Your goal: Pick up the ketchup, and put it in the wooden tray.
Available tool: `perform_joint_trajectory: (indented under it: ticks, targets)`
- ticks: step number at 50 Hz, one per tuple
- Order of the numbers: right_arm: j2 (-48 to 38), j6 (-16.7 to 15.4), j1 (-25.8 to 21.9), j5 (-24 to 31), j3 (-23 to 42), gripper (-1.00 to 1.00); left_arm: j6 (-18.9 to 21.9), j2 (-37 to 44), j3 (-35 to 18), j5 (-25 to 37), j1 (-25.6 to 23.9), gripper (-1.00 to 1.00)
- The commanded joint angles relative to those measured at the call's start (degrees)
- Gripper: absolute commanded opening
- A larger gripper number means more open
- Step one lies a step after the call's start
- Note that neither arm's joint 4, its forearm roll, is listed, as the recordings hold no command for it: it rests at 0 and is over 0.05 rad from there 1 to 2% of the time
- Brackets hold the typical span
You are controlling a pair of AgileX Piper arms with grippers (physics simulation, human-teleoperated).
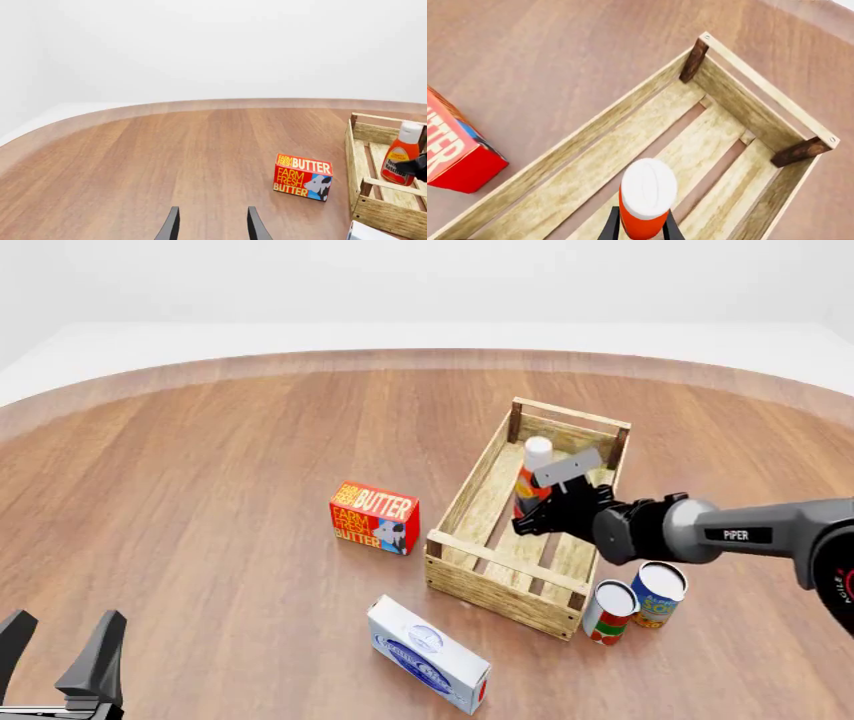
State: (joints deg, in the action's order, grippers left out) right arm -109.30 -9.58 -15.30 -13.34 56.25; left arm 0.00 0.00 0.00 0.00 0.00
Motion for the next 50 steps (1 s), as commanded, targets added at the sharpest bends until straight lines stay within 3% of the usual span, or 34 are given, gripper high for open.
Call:
perform_joint_trajectory:
  ticks: [1, 13, 14, 30, 50]
  targets:
    - [-0.7, 0.8, 0.3, -0.8, 0.0, -1.00, 0.0, 0.0, 0.0, 0.0, 0.0, 1.00]
    - [-0.7, 0.5, 0.8, -1.1, -0.7, -1.00, 0.0, 0.0, 0.0, 0.0, 0.0, 1.00]
    - [-0.7, 0.6, 0.8, -1.0, -0.6, 1.00, 0.0, 0.0, 0.0, 0.0, 0.0, 1.00]
    - [0.5, 0.9, 1.2, -1.5, -1.3, 1.00, 0.0, 0.0, 0.0, 0.0, 0.0, 1.00]
    - [8.0, -0.8, 1.4, 0.5, -1.5, 1.00, 0.0, 0.0, 0.0, 0.0, 0.0, 1.00]
